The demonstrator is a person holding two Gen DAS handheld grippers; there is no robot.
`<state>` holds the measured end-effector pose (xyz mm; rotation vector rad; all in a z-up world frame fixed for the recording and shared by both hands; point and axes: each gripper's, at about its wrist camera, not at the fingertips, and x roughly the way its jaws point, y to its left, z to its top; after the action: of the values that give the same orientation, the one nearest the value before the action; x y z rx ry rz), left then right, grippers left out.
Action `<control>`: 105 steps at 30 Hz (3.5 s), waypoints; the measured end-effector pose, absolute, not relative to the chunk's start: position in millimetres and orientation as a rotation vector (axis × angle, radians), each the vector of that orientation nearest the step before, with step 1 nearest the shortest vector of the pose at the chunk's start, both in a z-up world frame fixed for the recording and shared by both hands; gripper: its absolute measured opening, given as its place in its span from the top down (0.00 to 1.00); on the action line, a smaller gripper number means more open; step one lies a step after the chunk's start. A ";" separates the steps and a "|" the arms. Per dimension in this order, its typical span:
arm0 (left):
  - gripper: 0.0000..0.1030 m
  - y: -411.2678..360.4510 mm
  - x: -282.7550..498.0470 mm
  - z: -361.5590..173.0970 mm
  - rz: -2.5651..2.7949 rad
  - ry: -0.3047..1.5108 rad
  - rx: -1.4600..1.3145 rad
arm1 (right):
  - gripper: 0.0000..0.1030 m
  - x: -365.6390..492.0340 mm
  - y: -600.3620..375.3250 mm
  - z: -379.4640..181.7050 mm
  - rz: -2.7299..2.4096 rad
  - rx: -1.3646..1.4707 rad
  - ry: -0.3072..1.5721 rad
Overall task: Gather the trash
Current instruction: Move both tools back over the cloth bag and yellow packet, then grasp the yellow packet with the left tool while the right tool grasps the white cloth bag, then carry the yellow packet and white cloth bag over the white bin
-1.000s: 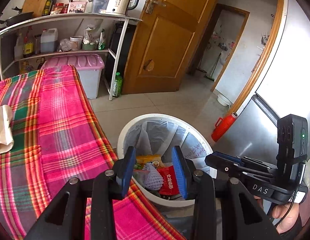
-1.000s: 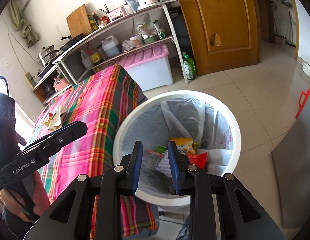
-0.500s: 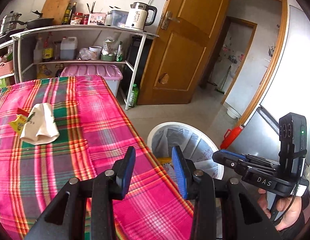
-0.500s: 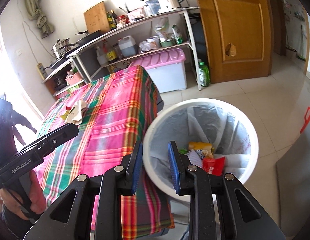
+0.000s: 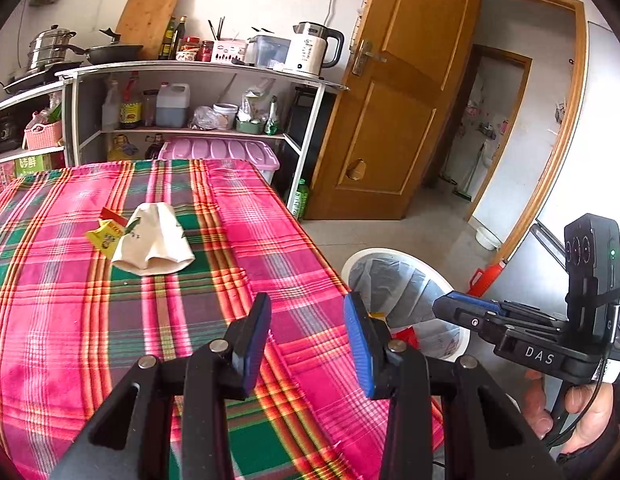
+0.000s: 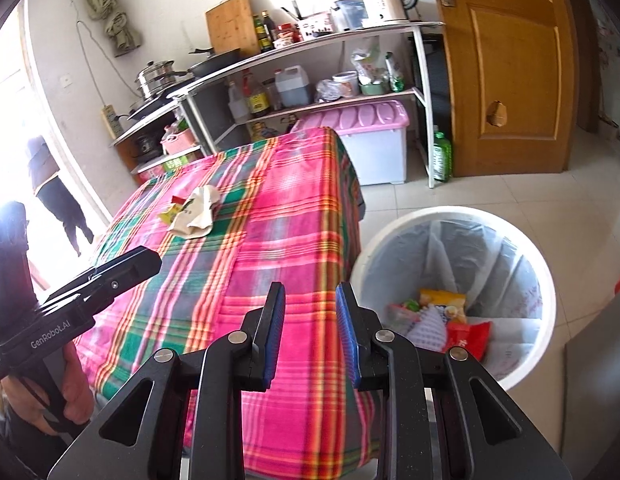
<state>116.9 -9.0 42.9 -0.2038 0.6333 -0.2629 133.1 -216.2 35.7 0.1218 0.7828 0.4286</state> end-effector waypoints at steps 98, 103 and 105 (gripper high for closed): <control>0.65 111.4 236.5 0.4 -0.088 0.779 -0.239 | 0.92 267.2 -87.5 -0.2 0.636 0.100 0.905; 0.65 93.1 210.4 15.5 -0.122 0.741 -0.237 | 0.92 250.8 -104.2 10.1 0.620 0.114 0.883; 0.65 84.1 201.3 20.4 -0.138 0.729 -0.234 | 0.92 243.0 -112.5 13.3 0.610 0.120 0.875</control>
<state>201.3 84.1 20.4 -0.2339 0.7294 -0.1377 243.0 -112.5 13.3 0.1203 0.8749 0.6103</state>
